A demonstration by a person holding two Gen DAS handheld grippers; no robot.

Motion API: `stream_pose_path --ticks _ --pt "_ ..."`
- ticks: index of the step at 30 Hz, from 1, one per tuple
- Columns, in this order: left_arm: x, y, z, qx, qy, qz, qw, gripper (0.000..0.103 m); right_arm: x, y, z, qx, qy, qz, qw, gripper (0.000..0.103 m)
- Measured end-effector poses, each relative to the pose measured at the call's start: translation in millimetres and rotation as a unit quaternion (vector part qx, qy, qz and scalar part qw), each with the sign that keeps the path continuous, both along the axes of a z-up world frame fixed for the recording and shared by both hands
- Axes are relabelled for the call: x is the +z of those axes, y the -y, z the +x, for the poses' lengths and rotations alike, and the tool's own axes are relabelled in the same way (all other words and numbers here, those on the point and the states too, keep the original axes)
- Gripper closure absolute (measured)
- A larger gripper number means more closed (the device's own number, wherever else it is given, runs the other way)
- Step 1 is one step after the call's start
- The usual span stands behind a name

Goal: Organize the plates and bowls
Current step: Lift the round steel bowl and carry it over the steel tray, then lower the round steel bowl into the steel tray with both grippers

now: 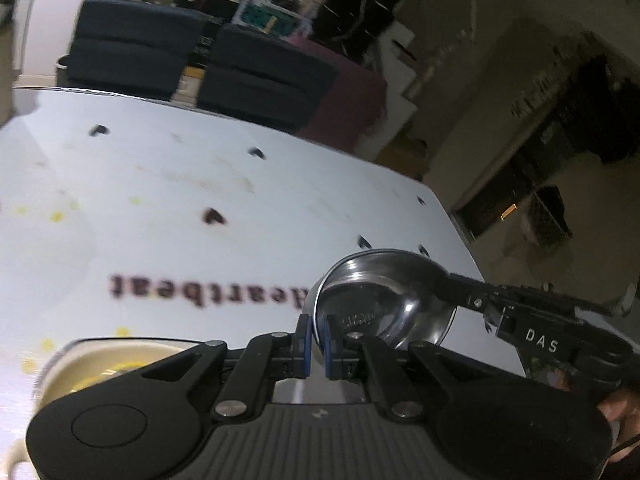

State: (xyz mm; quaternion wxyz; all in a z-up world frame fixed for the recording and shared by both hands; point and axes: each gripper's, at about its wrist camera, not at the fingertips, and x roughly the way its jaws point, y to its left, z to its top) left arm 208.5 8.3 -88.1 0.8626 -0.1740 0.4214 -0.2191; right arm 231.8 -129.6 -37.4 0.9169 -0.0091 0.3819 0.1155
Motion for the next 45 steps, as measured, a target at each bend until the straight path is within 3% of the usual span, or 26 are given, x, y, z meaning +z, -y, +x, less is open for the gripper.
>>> stream_pose_path --ticks 9,16,27,36,45 --pt "-18 54 1 -0.05 -0.023 0.019 0.9983 0.095 -11 50 -18 -0.036 -0.015 -0.016 0.999 0.097" --pt "-34 74 8 -0.069 -0.046 0.025 0.9963 0.094 -26 65 -10 -0.047 -0.041 -0.031 0.998 0.097" --pt "-49 90 12 -0.099 -0.069 0.042 0.9918 0.093 -55 72 7 -0.051 -0.101 -0.075 0.991 0.096" --pt "-55 98 13 -0.116 -0.064 0.058 0.9895 0.089 -76 68 26 -0.044 -0.132 -0.109 0.984 0.095" --pt "-53 100 12 -0.143 -0.07 0.063 0.9853 0.085 -81 59 33 -0.042 -0.125 -0.123 0.984 0.093"
